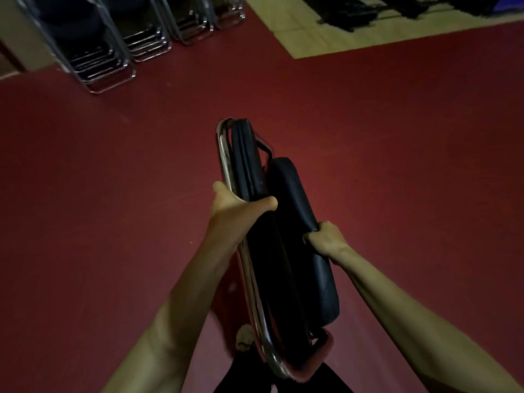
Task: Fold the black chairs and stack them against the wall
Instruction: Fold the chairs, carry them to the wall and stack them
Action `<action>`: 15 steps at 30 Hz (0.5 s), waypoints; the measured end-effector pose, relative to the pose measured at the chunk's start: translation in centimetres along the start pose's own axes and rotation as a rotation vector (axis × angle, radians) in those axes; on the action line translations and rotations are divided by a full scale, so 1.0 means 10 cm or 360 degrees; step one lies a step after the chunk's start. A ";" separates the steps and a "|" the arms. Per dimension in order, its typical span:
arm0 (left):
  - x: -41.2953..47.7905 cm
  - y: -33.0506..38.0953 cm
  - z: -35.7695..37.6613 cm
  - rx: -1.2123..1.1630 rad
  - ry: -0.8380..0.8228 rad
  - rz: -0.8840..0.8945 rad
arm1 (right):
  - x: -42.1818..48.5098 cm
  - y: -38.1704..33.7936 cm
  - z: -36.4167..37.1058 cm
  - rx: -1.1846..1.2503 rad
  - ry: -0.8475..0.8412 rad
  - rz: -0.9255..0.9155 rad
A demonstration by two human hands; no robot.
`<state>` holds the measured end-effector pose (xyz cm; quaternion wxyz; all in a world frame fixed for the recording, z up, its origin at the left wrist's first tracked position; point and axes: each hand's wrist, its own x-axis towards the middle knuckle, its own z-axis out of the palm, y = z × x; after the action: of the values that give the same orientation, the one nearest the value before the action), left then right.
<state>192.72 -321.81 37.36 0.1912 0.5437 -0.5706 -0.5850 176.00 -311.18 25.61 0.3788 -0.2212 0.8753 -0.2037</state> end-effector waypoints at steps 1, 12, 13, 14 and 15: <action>0.21 0.10 -0.16 -0.0007 0.0049 -0.0016 | 0.17 -0.30 0.06 -0.0035 -0.0036 -0.0039; 2.47 0.81 -1.56 -0.0151 0.0617 -0.0016 | 2.09 -3.09 0.74 -0.0198 -0.0368 -0.0491; 2.68 0.85 -1.69 -0.0163 0.0656 -0.0022 | 2.24 -3.32 0.81 -0.0201 -0.0388 -0.0547; 2.87 0.88 -1.81 -0.0186 0.0690 -0.0037 | 2.38 -3.54 0.88 -0.0209 -0.0420 -0.0589; 3.06 0.91 -1.94 -0.0209 0.0720 -0.0044 | 2.51 -3.77 0.94 -0.0224 -0.0449 -0.0620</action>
<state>195.45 -359.08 37.24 0.3411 0.6550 -0.4665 -0.4868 176.44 -357.41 25.03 0.4345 -0.4377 0.7667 -0.1785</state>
